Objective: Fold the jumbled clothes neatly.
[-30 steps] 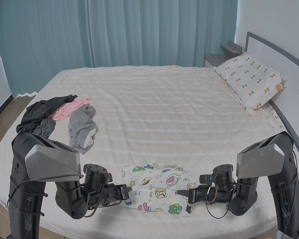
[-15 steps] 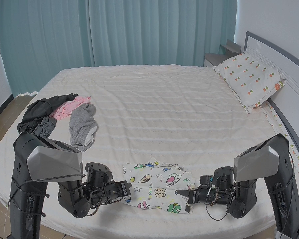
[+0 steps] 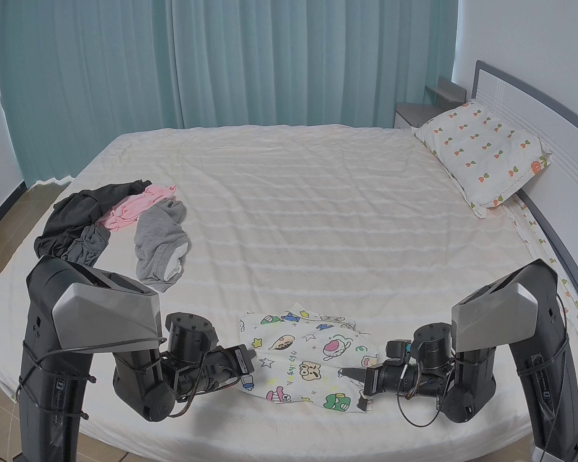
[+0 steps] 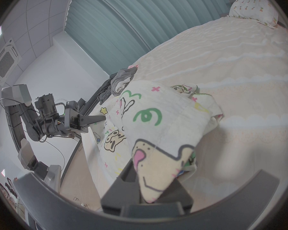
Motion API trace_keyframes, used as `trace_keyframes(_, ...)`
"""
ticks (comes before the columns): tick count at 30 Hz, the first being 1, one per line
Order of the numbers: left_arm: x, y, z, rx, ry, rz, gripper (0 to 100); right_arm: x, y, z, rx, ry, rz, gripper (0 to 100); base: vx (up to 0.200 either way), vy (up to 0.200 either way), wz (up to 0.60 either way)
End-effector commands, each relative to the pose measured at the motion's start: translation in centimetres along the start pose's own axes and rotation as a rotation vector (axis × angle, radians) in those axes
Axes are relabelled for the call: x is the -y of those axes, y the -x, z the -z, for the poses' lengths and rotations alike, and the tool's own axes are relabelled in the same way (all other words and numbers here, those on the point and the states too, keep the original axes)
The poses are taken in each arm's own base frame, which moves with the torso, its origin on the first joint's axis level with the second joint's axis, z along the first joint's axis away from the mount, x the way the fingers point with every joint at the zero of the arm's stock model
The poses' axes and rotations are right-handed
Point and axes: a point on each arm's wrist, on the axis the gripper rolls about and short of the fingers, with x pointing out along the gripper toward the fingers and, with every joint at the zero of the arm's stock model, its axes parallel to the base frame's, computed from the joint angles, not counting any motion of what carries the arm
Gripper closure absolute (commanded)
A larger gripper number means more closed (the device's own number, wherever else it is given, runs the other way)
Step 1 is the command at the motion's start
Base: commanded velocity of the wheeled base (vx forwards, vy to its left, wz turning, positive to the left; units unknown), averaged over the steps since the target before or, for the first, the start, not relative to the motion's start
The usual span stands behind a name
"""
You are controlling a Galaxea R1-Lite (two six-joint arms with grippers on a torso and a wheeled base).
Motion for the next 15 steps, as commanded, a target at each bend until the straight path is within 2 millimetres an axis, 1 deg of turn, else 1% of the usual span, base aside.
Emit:
trace_keyframes(1,0.1,0.0,0.0,-0.001,-0.002,0.005,100,-0.1,0.1,-0.2,0.014,0.004,-0.001,100,0.0,-0.2,0.0)
trace_keyframes(9,0.6,0.0,0.3,-0.006,-0.011,0.018,100,-0.1,0.3,-0.6,0.032,0.004,0.011,100,0.0,-0.2,0.0)
trace_keyframes(15,1.5,1.2,-0.6,0.032,0.0,0.055,100,-0.7,1.2,-1.5,0.052,-0.017,0.005,100,0.0,-0.2,0.0)
